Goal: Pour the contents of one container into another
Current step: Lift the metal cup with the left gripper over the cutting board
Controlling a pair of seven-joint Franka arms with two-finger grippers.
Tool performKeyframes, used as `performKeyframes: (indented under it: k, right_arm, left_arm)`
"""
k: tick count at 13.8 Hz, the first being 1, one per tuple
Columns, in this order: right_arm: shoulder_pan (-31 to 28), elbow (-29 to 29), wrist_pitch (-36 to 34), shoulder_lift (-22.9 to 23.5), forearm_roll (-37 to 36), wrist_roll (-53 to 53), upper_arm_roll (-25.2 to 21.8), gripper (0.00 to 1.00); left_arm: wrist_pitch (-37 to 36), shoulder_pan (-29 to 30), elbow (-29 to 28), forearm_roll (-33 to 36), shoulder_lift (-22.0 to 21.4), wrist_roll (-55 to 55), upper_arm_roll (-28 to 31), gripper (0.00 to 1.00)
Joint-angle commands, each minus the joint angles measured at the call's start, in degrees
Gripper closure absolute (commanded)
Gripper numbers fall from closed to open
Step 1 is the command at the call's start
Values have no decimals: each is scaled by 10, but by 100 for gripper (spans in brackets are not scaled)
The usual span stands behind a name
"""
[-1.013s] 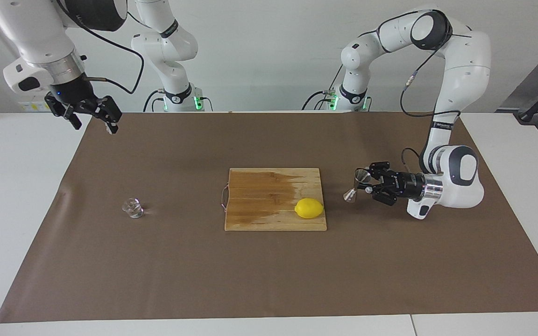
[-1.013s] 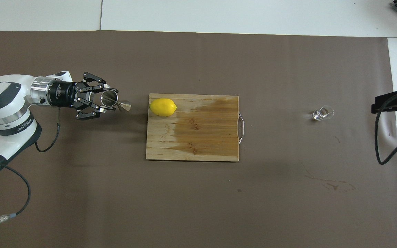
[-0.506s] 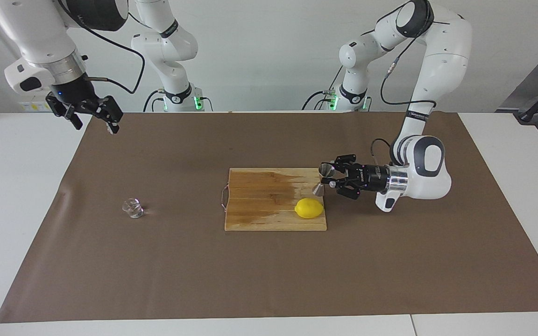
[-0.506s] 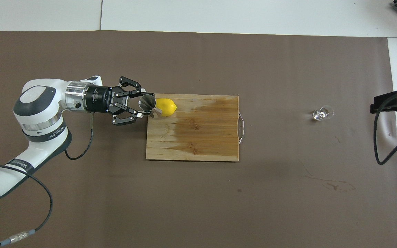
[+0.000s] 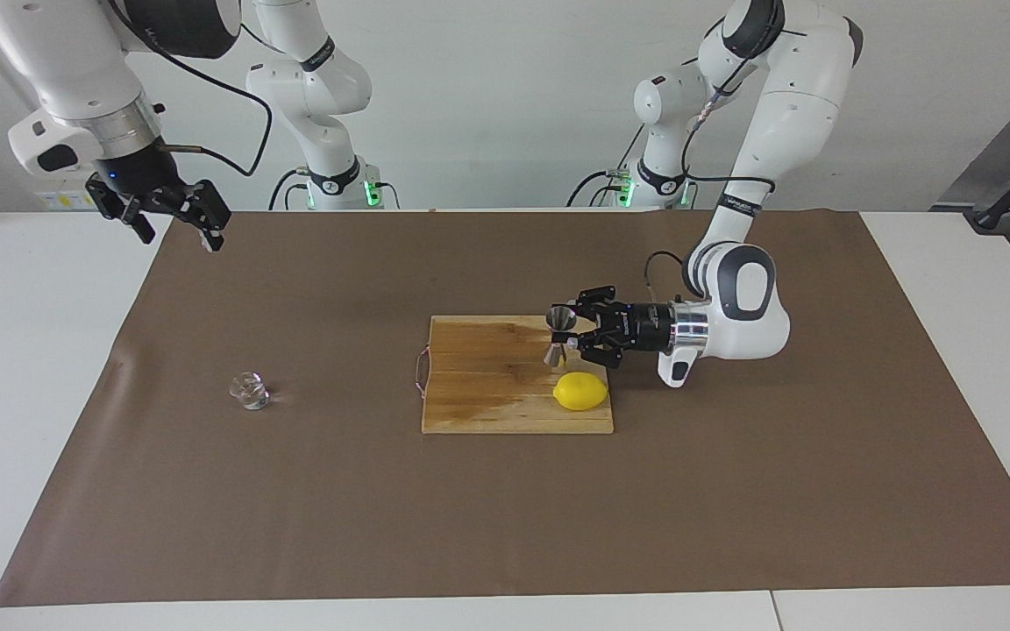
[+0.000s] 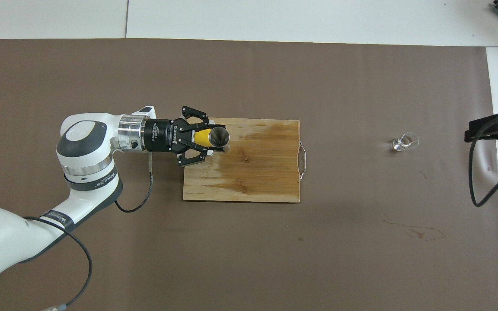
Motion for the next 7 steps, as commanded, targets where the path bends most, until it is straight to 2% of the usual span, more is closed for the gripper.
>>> performKeyframes:
  k: [1, 7]
  right_arm:
    - [-5, -13, -3, -13, 16, 1, 4, 0]
    - [-5, 13, -56, -16, 13, 10, 16, 0]
  left_arm:
    - [40, -34, -24, -47, -29, 31, 15, 70]
    - [80, -62, -34, -78, -4, 104, 15, 71]
